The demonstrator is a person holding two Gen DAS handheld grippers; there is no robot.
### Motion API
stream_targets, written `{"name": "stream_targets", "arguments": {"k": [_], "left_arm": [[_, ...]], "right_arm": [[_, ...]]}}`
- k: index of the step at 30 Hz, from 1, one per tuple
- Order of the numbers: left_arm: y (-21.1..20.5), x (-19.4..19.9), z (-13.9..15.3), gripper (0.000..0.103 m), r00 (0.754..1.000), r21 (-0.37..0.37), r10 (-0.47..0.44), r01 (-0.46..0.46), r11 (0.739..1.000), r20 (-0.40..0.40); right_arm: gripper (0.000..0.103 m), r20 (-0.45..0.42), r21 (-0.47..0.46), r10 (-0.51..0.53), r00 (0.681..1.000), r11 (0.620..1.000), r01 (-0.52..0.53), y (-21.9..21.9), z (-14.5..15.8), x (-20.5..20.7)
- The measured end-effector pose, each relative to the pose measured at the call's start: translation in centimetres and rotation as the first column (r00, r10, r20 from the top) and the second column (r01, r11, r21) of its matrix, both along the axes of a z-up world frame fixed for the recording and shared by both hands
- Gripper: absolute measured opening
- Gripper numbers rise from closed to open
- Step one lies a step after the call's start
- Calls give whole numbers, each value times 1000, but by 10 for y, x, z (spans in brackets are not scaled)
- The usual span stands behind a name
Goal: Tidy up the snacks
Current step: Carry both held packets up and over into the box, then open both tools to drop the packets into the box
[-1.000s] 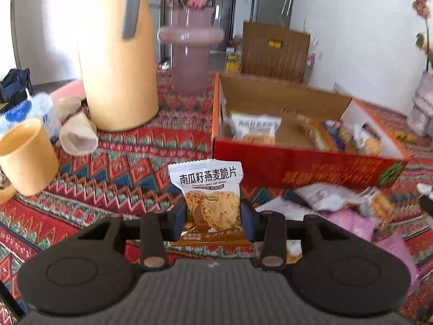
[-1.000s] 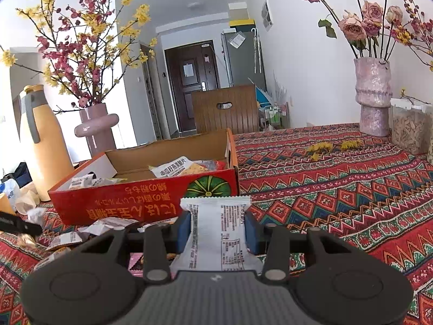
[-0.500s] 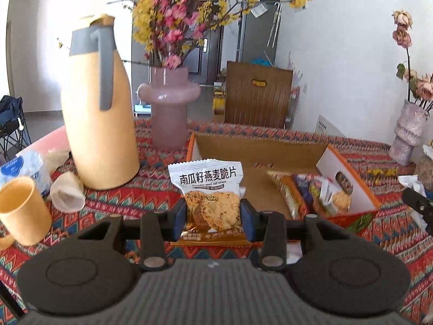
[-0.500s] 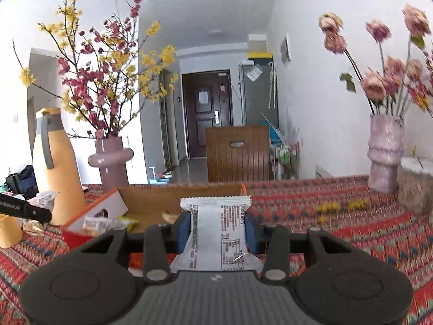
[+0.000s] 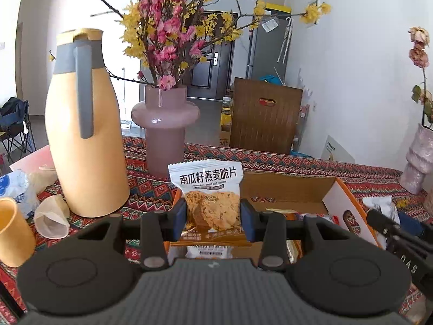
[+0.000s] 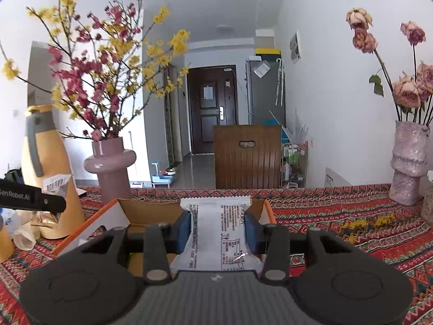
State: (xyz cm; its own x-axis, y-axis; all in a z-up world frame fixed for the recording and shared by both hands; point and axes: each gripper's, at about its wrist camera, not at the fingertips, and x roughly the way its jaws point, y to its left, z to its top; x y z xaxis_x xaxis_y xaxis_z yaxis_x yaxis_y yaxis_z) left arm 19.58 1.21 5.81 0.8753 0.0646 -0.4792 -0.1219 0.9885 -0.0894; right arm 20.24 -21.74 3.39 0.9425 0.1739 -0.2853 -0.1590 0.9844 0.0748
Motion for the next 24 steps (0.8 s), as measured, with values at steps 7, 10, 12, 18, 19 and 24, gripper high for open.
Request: {"name": "stream_targets", "arguments": {"k": [7, 10, 12, 18, 19, 24], "left_arm": [[-1, 16, -32, 42, 1000, -5, 18, -18, 1000, 1], [-3, 21, -41, 42, 1000, 4, 5, -5, 1000, -17], [-1, 23, -45, 42, 1000, -1, -2, 2, 1000, -27], [1, 19, -47, 46, 1000, -13, -2, 2, 1000, -13], [2, 18, -46, 50, 1000, -16, -3, 3, 1000, -6], [4, 4, -39, 103, 997, -14, 38, -37, 999, 69]], "right_arm": [[41, -18, 7, -14, 1000, 1000, 14, 5, -24, 16], [41, -28, 1, -3, 1000, 1000, 3, 8, -32, 19], [41, -43, -3, 2, 999, 1000, -2, 11, -36, 22], [42, -70, -11, -2, 998, 1000, 2, 13, -43, 26], [43, -71, -12, -1, 997, 1000, 0, 14, -43, 25], [94, -57, -1, -23, 998, 1000, 23, 10, -39, 19]]}}
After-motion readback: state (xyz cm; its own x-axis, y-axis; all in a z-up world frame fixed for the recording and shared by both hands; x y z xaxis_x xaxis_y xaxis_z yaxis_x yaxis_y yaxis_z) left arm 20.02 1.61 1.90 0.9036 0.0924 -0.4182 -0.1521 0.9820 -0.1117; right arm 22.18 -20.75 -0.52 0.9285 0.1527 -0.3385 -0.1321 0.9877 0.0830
